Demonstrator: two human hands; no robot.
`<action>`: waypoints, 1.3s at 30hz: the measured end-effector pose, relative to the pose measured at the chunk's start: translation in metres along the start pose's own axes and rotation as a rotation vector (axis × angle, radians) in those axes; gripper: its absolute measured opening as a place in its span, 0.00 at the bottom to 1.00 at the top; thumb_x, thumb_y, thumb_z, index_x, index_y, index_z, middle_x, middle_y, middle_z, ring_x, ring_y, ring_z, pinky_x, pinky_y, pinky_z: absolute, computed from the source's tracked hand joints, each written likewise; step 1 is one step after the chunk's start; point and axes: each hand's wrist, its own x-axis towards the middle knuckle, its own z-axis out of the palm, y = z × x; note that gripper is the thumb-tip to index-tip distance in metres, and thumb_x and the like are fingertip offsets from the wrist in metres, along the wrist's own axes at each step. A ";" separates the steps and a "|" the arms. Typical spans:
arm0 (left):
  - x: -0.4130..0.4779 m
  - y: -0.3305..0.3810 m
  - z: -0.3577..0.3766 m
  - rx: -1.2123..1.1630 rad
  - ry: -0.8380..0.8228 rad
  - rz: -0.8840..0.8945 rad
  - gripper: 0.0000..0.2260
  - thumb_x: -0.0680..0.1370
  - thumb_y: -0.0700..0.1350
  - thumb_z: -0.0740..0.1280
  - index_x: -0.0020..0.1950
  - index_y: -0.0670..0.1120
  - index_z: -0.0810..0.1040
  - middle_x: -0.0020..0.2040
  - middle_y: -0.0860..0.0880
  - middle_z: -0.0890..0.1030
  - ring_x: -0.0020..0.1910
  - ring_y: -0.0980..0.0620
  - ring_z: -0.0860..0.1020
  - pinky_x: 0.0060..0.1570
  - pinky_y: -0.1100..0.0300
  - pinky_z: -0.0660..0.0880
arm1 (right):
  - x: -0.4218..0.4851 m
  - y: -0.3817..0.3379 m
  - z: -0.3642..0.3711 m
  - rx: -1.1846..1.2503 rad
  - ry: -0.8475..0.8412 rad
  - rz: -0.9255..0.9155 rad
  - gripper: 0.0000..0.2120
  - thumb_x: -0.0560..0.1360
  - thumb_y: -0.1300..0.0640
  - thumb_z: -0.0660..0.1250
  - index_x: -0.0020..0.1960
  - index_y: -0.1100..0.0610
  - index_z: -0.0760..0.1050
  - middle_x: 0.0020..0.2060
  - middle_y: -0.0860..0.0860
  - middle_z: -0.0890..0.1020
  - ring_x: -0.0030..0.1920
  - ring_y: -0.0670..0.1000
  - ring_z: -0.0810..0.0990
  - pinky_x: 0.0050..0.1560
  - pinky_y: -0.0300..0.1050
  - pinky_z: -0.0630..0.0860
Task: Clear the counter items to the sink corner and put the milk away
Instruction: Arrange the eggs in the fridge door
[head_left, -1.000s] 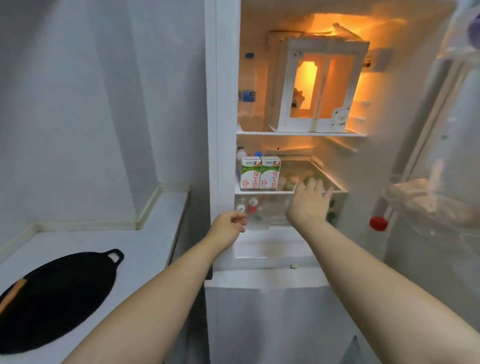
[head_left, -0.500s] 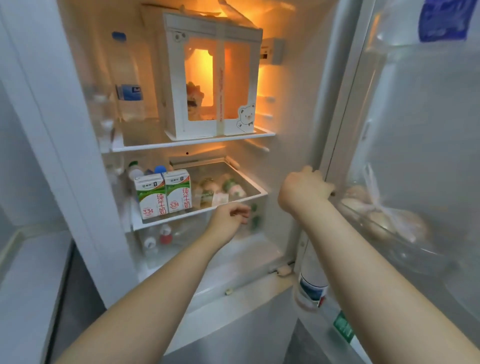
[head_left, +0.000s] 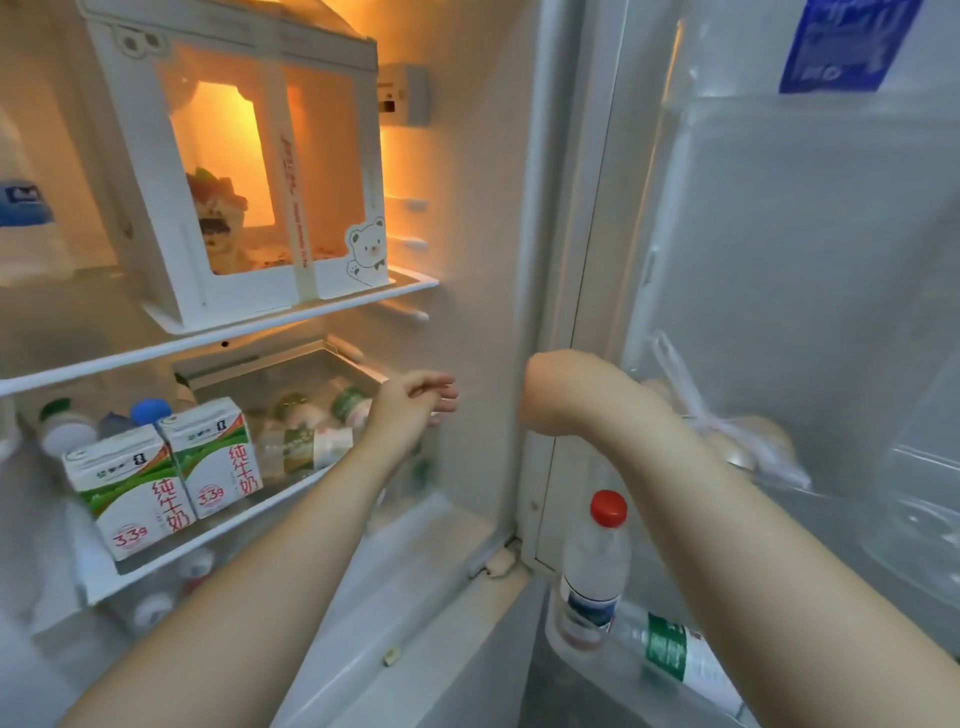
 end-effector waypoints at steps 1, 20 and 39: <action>0.005 0.005 0.006 -0.019 -0.022 0.014 0.14 0.77 0.29 0.54 0.55 0.39 0.77 0.39 0.49 0.79 0.34 0.57 0.79 0.39 0.63 0.71 | 0.001 0.003 -0.005 0.008 0.004 0.004 0.07 0.76 0.64 0.56 0.39 0.61 0.68 0.33 0.53 0.70 0.35 0.54 0.71 0.39 0.43 0.69; -0.021 0.054 0.078 0.366 -0.650 0.791 0.07 0.76 0.39 0.66 0.44 0.43 0.84 0.47 0.57 0.79 0.54 0.61 0.73 0.57 0.74 0.64 | -0.029 0.096 -0.024 0.153 0.096 0.185 0.08 0.73 0.57 0.64 0.35 0.53 0.72 0.34 0.52 0.79 0.34 0.51 0.76 0.34 0.41 0.70; -0.017 0.054 0.084 0.510 -0.435 0.910 0.22 0.70 0.56 0.53 0.29 0.43 0.75 0.33 0.52 0.75 0.39 0.51 0.71 0.39 0.59 0.65 | -0.042 0.113 -0.035 0.066 -0.092 0.141 0.16 0.71 0.67 0.64 0.41 0.45 0.78 0.34 0.40 0.79 0.37 0.42 0.77 0.41 0.35 0.73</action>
